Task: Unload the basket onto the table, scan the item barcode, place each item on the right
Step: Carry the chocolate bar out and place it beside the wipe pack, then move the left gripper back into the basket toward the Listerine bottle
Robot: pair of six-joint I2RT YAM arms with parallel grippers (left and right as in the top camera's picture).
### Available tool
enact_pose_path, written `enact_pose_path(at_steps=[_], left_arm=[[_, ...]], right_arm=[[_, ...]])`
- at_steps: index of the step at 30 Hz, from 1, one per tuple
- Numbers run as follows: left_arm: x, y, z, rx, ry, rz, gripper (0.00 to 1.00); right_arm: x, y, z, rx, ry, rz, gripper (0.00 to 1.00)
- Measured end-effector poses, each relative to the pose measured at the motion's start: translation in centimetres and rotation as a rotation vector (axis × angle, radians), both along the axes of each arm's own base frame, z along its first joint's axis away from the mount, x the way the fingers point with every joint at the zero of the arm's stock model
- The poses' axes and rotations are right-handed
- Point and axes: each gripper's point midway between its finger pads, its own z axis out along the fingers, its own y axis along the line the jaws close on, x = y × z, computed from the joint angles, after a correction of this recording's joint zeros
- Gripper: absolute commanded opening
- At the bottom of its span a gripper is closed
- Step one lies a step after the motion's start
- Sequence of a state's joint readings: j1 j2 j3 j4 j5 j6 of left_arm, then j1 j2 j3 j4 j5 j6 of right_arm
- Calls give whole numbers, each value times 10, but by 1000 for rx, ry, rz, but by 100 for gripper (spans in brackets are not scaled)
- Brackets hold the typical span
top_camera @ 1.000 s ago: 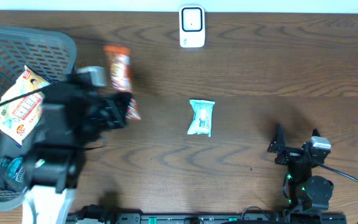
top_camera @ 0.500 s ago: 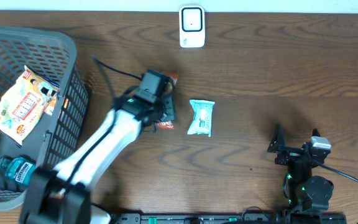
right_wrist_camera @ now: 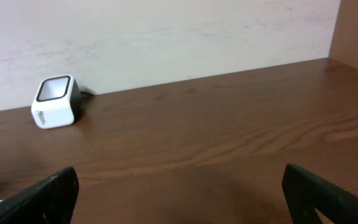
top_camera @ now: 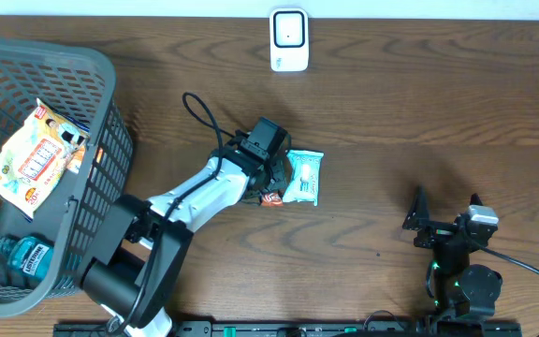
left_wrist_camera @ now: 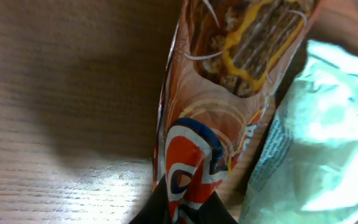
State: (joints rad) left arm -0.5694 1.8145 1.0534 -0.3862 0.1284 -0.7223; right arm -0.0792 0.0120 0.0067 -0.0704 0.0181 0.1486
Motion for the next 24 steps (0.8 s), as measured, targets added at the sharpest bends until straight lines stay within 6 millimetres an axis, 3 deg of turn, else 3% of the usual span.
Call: enact_pose_path(at_steps=[5, 10, 13, 15, 17, 21, 24], left_arm=[[-2, 0, -2, 0, 12, 17, 74], [-13, 7, -3, 31, 56, 12, 92], [-21, 15, 12, 58, 59, -17, 97], [-21, 19, 38, 72, 25, -37, 99], [-15, 24, 76, 80, -54, -48, 100], [-4, 43, 175, 94, -286, -30, 98], [-1, 69, 242, 103, -457, 8, 98]], right_arm=[[0, 0, 0, 0, 0, 0, 99], [0, 0, 0, 0, 0, 0, 99], [0, 0, 0, 0, 0, 0, 99], [0, 0, 0, 0, 0, 0, 99], [0, 0, 0, 0, 0, 0, 99], [0, 0, 0, 0, 0, 0, 99], [0, 0, 0, 0, 0, 0, 99]])
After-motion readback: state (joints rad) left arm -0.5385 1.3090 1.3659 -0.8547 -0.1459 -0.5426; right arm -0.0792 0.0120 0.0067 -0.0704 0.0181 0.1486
